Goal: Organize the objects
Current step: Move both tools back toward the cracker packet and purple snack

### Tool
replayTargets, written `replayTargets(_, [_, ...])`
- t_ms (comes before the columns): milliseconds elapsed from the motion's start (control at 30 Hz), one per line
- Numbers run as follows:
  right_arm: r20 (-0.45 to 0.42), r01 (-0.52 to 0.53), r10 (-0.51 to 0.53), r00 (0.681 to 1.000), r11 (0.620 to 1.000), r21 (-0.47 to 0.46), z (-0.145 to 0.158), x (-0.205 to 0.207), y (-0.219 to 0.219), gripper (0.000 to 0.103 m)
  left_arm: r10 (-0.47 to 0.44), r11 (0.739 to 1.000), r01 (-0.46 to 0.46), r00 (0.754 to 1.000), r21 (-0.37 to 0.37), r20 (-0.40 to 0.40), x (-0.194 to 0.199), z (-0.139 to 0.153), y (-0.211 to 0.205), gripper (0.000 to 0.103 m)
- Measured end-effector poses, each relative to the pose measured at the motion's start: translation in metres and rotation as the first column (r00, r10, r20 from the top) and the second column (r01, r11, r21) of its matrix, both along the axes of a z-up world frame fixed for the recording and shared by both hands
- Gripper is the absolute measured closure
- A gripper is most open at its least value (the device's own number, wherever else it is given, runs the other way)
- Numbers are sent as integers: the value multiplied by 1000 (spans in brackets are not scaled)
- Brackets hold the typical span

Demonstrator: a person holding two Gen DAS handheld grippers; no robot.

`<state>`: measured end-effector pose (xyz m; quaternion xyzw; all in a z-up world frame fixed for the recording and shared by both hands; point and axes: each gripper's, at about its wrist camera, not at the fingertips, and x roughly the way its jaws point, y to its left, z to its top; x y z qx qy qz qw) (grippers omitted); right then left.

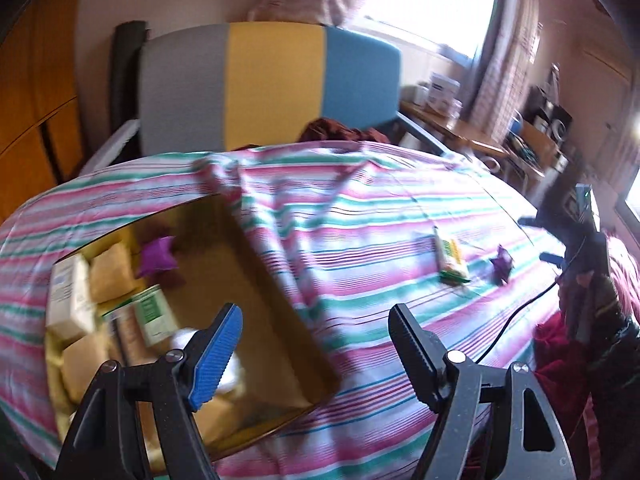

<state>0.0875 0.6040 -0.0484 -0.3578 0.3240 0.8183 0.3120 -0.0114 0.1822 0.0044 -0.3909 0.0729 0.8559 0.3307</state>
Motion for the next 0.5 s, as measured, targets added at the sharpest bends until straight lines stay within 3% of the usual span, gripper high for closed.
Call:
replayTargets(67, [-88,43,-46,995,999,-34,4,13,9,0,-36,999,36,999,-10,7,1,-3,19,26])
replayTargets(500, [-100,26,-41,994,990,-138,-11,11,13,0,-258,958,264,964,-109,69,2,-39,153,26])
